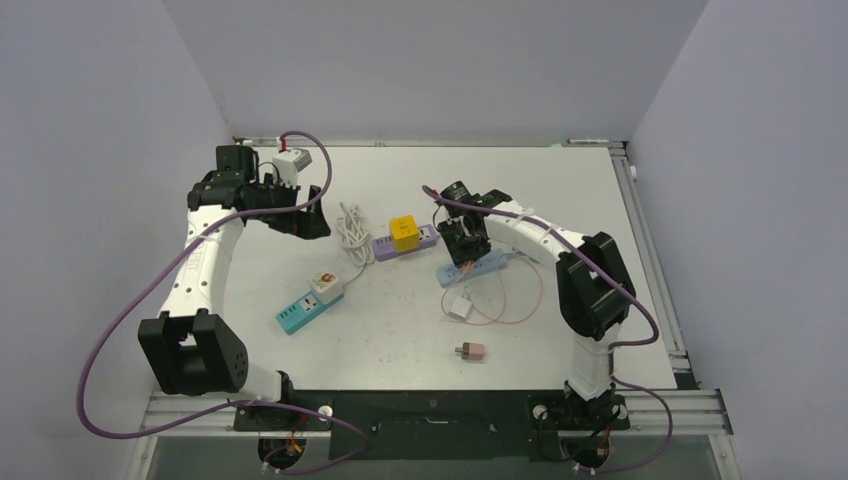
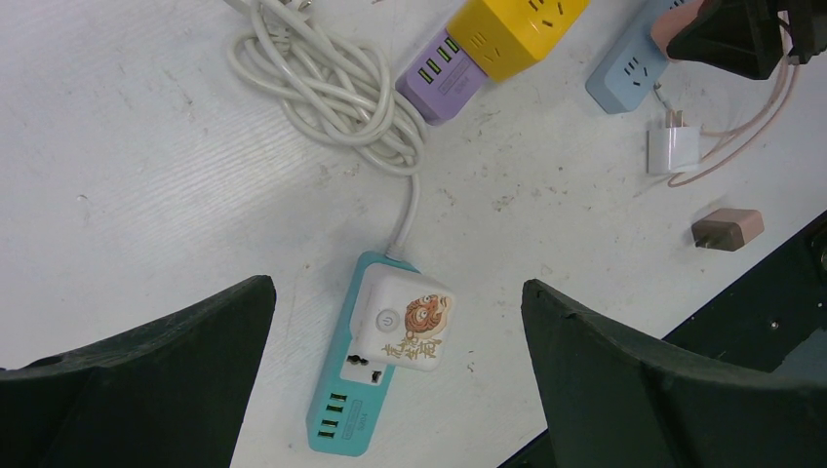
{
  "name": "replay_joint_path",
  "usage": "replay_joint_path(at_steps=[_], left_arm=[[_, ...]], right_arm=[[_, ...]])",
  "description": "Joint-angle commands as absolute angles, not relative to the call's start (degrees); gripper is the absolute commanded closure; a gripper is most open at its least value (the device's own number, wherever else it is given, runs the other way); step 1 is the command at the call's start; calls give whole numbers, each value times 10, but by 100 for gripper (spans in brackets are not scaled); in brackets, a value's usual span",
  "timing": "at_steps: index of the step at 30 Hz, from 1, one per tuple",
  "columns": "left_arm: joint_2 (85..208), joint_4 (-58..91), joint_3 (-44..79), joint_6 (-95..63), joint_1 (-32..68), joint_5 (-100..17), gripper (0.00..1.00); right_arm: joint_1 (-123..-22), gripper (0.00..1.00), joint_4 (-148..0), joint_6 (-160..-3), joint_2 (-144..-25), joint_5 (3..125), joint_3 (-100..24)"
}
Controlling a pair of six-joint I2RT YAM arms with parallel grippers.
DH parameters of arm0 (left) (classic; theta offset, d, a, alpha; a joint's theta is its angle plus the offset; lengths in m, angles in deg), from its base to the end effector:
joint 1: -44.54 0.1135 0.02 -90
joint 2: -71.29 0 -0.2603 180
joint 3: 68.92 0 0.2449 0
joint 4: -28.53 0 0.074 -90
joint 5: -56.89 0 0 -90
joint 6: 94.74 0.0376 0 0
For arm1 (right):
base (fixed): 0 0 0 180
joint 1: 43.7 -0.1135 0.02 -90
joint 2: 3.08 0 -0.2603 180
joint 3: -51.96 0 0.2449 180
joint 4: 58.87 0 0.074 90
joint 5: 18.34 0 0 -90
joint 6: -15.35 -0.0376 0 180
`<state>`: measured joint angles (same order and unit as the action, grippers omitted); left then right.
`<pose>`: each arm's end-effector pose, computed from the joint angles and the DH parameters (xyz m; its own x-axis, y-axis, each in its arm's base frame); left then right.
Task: Insert the plug
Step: Insert the plug into the socket.
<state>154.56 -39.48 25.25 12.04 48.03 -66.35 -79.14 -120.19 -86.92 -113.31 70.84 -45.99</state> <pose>0.2880 -0.0031 0.3298 -0.7314 0.1973 -0.6528 0.4777 0.8314 -0.2839 0.3099 0.2213 0.1986 -0.8876 -0.3709 -0.2730 -0.4037 0.9120 0.0734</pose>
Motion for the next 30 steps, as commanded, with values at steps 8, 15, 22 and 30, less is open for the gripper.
replay_joint_path(at_steps=[8,15,22,30], left_arm=[[1534,-380,267,109,485,-668,4],[1534,-378,276,98,485,-670,4],[1529,-388,282,93,485,-663,4],[1507,-406,288,94,485,-637,4]], right_arm=[[-777,95,-1178,-870,-1224,725,-355],[-775,57,-1205,-873,-1193,735,-399],[-774,1,-1237,-884,-1139,768,-510],[-784,10,-1264,-907,-1073,830,-591]])
